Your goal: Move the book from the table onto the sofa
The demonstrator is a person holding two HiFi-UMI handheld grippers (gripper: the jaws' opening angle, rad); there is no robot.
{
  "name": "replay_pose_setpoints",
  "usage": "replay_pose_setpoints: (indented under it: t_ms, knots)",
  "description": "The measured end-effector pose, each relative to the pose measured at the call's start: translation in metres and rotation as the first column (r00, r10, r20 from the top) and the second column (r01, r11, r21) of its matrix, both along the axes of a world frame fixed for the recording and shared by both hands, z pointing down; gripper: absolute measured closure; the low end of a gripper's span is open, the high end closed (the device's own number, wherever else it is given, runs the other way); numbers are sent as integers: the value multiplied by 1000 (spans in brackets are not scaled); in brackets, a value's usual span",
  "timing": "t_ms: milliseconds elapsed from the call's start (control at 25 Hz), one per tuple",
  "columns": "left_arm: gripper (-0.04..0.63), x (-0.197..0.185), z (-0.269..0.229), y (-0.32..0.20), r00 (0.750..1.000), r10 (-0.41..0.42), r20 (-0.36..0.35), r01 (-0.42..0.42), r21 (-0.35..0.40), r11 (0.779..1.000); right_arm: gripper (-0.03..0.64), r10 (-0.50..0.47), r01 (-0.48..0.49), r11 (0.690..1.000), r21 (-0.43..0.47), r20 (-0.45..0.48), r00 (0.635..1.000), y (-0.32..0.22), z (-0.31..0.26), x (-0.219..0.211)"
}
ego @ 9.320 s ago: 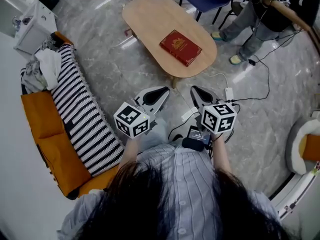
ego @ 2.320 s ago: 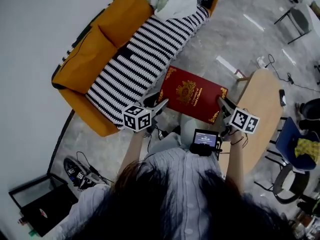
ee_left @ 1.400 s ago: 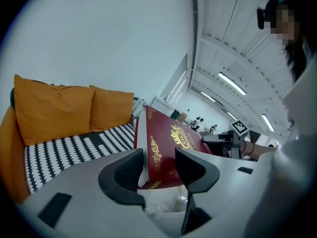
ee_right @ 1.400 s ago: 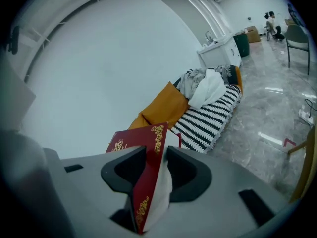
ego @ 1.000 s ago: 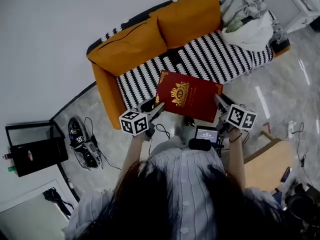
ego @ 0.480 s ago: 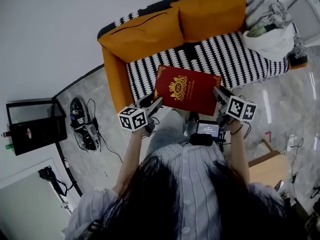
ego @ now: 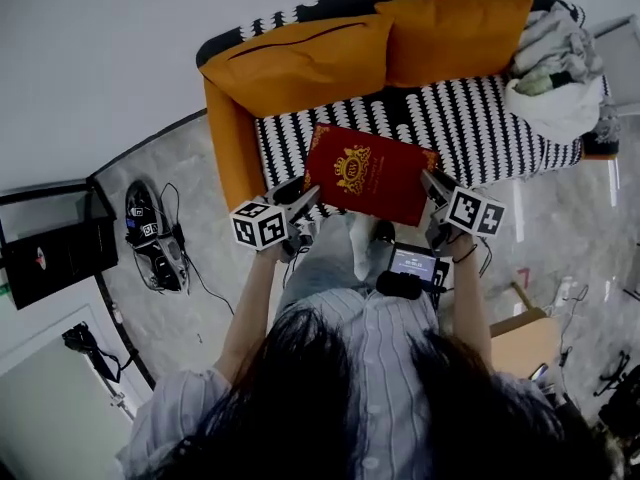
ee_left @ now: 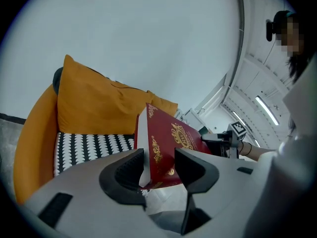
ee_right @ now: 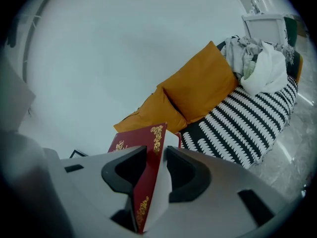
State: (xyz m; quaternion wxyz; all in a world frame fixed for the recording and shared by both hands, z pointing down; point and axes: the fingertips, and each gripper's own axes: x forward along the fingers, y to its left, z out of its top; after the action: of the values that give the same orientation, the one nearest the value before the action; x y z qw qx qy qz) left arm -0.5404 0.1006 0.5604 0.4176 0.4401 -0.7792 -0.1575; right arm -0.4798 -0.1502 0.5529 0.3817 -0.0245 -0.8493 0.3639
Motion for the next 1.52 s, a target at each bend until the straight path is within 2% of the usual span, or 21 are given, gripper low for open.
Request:
replay_pose_setpoints:
  t_ms: [280,680,880,1080,1200,1360,1440,1520]
  knots:
    - [394,-50,46,23,996,53,-68,-53,1,999,479,17,-17,1000,3,-71,997,23,45,-50]
    - [394,-115,152,37,987,65,-148,-70,-31,997,480,9,-6,1000,17,-185,983,38,149,-114]
    - [394,-127,200,40,981,91,-170,-105,-75,992,485,-10,20,998,54,-184,983,41,197,-134]
    - [394,-131,240,44,978,71,-197,-89,-80,993,486,18,-7,998,60,-193,981,45,239,-142]
    - [396,-135,260,45,977,93,-193,-115,-103,988,486,15,2,997,81,-200,980,46,257,-146]
    - [408,-134,297,48,966,159,-206,-196,-175,965,492,-27,59,991,120,-252,967,52,291,-144]
    - [408,-136,312,46,961,153,-228,-198,-188,962,494,-28,65,989,129,-273,962,51,303,-143]
    - [408,-138,316,42,963,133,-235,-179,-189,966,494,7,47,983,178,-293,956,44,309,-139]
